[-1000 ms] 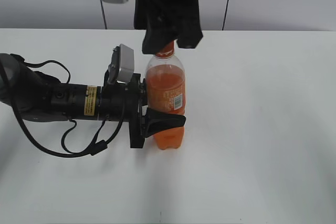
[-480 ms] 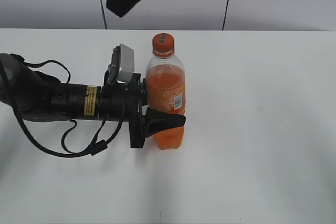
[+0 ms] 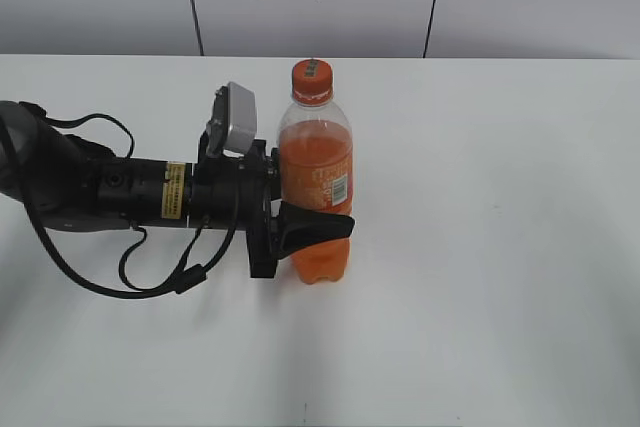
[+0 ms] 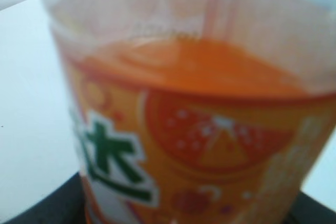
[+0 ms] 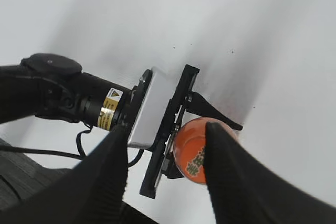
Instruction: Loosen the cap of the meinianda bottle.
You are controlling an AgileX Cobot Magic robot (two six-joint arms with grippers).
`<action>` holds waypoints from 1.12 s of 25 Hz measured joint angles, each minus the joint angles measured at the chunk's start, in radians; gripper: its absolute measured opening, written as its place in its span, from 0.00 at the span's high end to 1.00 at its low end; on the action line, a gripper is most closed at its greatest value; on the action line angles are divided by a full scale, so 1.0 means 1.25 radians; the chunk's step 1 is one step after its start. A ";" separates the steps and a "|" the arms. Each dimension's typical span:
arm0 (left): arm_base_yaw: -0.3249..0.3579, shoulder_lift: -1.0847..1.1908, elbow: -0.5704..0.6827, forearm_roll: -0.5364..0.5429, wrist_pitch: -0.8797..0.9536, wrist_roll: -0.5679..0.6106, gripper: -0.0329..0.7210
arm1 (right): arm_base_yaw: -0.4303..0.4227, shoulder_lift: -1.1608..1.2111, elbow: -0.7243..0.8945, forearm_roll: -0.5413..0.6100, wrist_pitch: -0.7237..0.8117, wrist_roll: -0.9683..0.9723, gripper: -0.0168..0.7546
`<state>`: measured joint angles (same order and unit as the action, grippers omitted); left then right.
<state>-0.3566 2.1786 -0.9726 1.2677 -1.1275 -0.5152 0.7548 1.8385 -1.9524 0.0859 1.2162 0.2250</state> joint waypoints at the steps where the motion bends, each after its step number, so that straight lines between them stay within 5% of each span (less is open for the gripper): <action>1: 0.000 0.000 0.000 0.000 0.000 0.000 0.41 | 0.000 -0.001 0.000 -0.004 0.000 0.028 0.52; 11: -0.001 0.000 0.000 -0.006 0.002 0.000 0.41 | 0.000 -0.005 0.071 -0.020 0.001 0.186 0.52; 28: -0.001 0.000 0.000 -0.008 0.005 -0.001 0.41 | 0.000 -0.002 0.101 -0.042 0.001 0.230 0.52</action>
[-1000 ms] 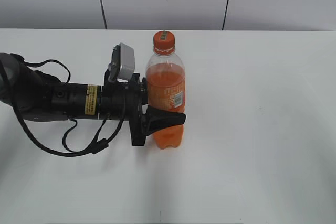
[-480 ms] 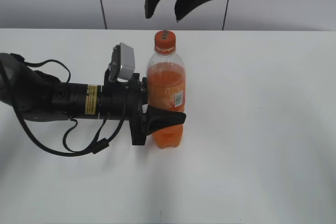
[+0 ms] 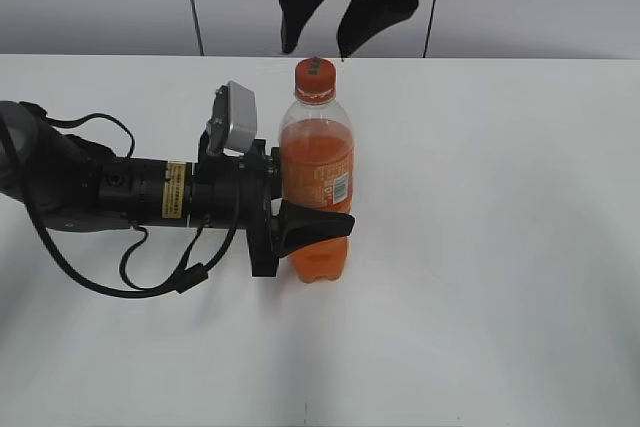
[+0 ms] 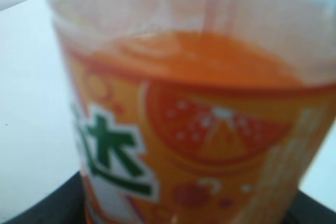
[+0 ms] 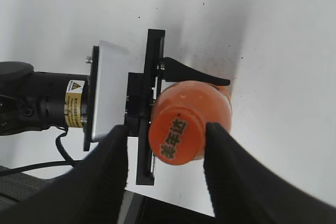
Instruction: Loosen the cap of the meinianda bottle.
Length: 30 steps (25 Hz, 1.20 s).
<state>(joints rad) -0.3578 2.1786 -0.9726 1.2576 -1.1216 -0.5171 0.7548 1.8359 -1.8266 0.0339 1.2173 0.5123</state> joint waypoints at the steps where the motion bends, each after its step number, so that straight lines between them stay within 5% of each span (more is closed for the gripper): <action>1: 0.000 0.000 0.000 0.000 0.000 -0.002 0.41 | 0.000 0.005 0.000 0.000 0.000 0.001 0.52; 30: 0.000 0.000 -0.001 -0.001 0.000 -0.005 0.41 | 0.000 0.041 0.000 0.003 0.001 0.013 0.53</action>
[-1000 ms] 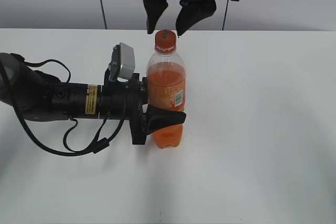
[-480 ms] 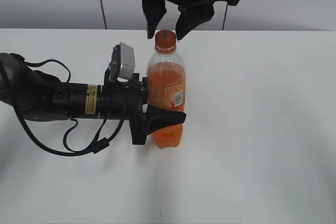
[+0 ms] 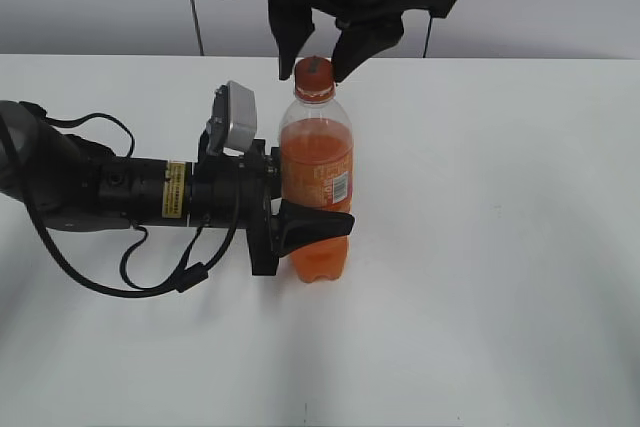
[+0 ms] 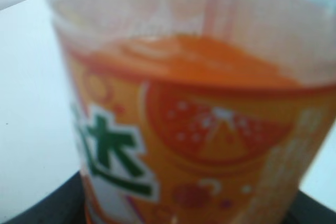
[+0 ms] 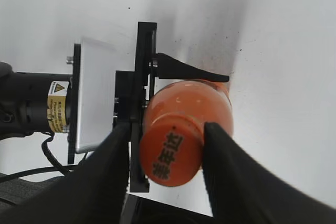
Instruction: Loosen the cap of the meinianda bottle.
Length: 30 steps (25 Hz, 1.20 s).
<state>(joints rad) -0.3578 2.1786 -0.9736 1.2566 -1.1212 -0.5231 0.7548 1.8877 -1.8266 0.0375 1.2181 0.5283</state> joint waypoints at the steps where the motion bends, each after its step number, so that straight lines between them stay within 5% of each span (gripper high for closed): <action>1: 0.000 0.000 0.000 0.001 0.000 0.000 0.41 | 0.000 0.000 0.000 0.000 0.000 0.000 0.54; 18: 0.000 0.000 0.000 0.001 -0.001 0.000 0.41 | 0.000 0.000 0.000 -0.001 0.007 -0.062 0.63; 30: 0.000 0.000 0.000 0.007 -0.007 0.000 0.41 | 0.000 0.000 0.000 0.006 0.006 -0.512 0.63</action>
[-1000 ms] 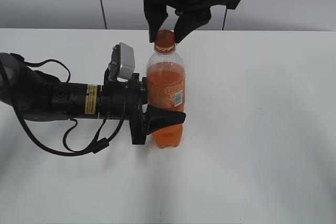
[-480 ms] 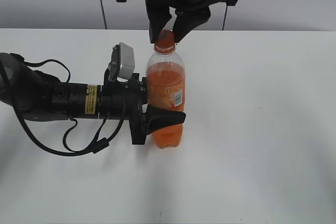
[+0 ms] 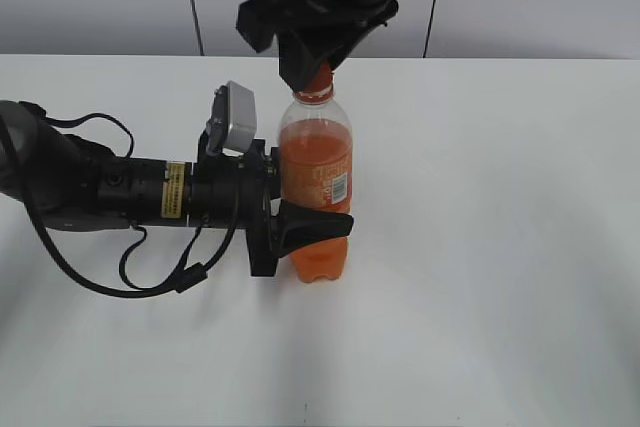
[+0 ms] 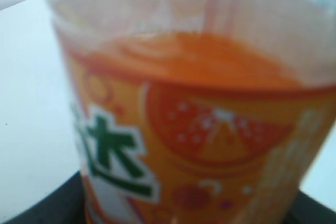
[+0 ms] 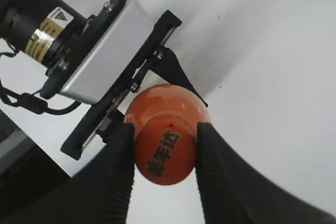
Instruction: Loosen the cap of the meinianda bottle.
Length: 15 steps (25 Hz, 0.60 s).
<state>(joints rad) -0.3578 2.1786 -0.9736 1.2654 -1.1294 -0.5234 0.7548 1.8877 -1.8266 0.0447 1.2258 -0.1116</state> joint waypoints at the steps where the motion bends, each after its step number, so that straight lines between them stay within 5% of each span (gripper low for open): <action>1: 0.001 0.000 0.000 0.002 0.000 0.000 0.41 | 0.000 0.000 0.000 0.001 0.000 -0.035 0.63; 15: 0.001 0.000 0.000 0.008 -0.001 -0.001 0.41 | 0.000 0.000 0.000 0.005 0.000 -0.371 0.63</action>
<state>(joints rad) -0.3568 2.1786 -0.9736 1.2755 -1.1309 -0.5251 0.7548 1.8877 -1.8266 0.0503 1.2258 -0.5753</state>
